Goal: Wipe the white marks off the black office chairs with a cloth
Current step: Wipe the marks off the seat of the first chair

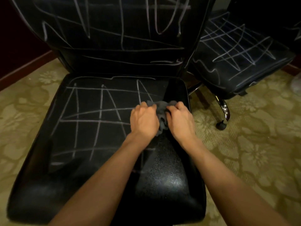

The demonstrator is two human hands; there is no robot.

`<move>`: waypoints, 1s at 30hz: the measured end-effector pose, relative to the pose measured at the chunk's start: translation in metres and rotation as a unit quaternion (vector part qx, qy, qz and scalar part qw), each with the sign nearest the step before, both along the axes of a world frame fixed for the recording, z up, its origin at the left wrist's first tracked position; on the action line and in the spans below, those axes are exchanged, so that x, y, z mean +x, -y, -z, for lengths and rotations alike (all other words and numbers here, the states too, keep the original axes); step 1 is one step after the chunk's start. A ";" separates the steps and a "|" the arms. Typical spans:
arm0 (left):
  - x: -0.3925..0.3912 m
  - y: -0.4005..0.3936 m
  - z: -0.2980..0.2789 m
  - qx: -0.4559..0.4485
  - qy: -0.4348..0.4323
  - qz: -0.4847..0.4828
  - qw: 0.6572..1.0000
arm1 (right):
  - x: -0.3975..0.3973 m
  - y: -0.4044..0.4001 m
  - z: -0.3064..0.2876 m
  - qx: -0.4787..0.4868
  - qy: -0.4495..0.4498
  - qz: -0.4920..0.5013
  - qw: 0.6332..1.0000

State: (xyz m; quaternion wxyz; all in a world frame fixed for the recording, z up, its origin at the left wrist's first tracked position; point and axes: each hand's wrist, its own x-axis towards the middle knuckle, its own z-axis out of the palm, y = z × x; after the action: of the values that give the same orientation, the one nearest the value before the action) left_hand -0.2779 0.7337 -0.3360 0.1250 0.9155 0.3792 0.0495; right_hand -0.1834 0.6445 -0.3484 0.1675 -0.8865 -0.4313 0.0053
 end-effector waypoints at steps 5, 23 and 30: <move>-0.042 0.016 -0.004 0.016 -0.018 0.028 0.999 | -0.029 0.026 -0.001 -0.008 -0.013 -0.024 1.000; -0.101 0.027 0.010 0.070 0.064 0.073 0.993 | -0.071 0.041 0.003 0.008 0.008 -0.060 0.998; -0.179 0.086 0.015 0.065 0.070 0.036 0.995 | -0.126 0.091 0.006 0.049 -0.004 -0.127 0.991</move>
State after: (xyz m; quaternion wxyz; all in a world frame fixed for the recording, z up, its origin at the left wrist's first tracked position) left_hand -0.4571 0.6472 -0.3513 0.0934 0.9289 0.3326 0.1335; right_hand -0.3097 0.5537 -0.3549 0.2100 -0.8152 -0.5396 0.0088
